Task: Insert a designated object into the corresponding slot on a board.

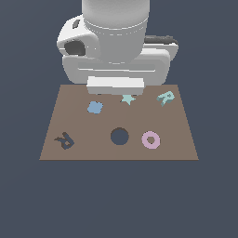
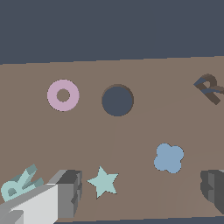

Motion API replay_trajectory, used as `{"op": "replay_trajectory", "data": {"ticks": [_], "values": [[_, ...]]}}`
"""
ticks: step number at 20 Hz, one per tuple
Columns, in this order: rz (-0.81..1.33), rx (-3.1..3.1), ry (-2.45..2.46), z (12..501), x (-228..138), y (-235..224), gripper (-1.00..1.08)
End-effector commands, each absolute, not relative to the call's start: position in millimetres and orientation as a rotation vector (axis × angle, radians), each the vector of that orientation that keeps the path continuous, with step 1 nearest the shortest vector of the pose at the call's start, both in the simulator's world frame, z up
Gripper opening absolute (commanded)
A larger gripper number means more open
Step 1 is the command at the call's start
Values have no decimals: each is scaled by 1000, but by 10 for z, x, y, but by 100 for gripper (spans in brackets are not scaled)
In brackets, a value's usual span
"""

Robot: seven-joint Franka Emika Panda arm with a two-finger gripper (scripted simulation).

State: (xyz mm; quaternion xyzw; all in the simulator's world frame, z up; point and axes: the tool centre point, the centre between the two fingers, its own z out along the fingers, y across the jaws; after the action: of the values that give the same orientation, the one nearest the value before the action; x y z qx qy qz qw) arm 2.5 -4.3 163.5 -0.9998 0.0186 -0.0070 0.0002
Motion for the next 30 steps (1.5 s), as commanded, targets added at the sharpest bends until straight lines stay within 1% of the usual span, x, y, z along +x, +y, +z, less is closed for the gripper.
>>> {"op": "replay_trajectory", "data": {"ticks": [1,9,17,30], "values": [[-22,-3141,58,1635,25,-43,100],[-21,-3139,115,1597,-31,-3,100],[-19,-3129,281,1487,-188,126,100],[-14,-3050,754,1168,-549,588,100]]}}
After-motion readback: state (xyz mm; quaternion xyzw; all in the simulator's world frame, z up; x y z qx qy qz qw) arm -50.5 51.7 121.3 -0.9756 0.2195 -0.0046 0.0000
